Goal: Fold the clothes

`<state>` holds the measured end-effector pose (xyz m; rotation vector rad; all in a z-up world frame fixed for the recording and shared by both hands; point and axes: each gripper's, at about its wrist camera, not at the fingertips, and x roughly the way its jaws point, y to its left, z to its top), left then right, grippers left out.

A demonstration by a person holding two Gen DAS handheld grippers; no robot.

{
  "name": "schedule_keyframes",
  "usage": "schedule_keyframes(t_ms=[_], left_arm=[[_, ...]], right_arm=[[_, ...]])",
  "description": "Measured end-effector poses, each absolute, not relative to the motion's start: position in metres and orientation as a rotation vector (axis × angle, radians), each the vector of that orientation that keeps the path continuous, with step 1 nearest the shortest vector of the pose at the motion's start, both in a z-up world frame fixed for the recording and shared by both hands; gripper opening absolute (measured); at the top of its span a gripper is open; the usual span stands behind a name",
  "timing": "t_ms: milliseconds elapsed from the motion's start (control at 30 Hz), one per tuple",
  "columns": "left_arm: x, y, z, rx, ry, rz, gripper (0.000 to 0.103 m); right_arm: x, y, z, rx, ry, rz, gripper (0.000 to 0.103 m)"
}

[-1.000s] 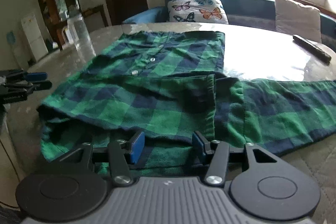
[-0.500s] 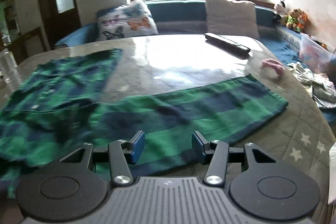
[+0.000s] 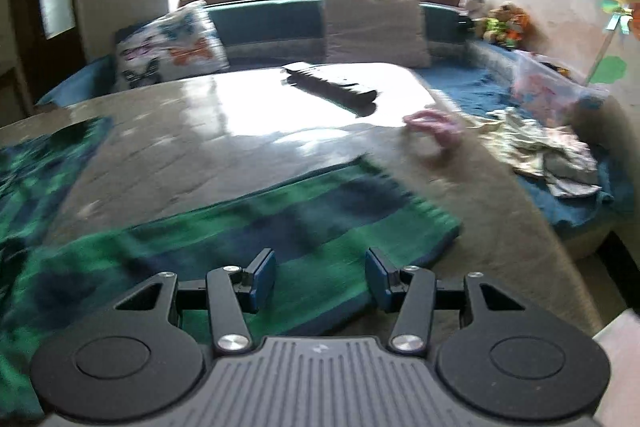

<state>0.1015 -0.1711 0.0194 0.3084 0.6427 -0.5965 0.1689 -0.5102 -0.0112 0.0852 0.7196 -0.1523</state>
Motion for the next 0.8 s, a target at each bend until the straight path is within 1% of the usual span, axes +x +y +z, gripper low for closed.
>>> schedule_keyframes(t_ms=[233,400,533,567,633,667,700,800], left_arm=[[0.116,-0.182,0.013,0.296,0.671,-0.581,0.056],[0.122,-0.187,0.009,0.286,0.689,-0.570,0.056],[0.125,-0.192,0.007,0.282,0.701,-0.556,0.056],[0.126,-0.193,0.007,0.281,0.703,-0.553,0.056],[0.127,-0.196,0.007,0.282,0.703,-0.547,0.056],[0.127,-0.198,0.007,0.282,0.703,-0.544,0.056],[0.127,-0.200,0.007,0.285,0.703,-0.542,0.056],[0.128,-0.206,0.007,0.298,0.704,-0.531,0.056]], right_arm=[[0.187,-0.548,-0.015,0.129,0.706,-0.268,0.050],[0.189,-0.555,-0.015,0.098,0.685,-0.317,0.051],[0.191,-0.563,-0.019,0.151,0.695,-0.306,0.050],[0.192,-0.563,-0.019,0.149,0.693,-0.308,0.048],[0.192,-0.563,-0.020,0.147,0.684,-0.310,0.034],[0.192,-0.564,-0.019,0.157,0.680,-0.306,0.015],[0.192,-0.564,-0.019,0.168,0.676,-0.303,0.011],[0.189,-0.565,-0.015,0.191,0.658,-0.290,0.007]])
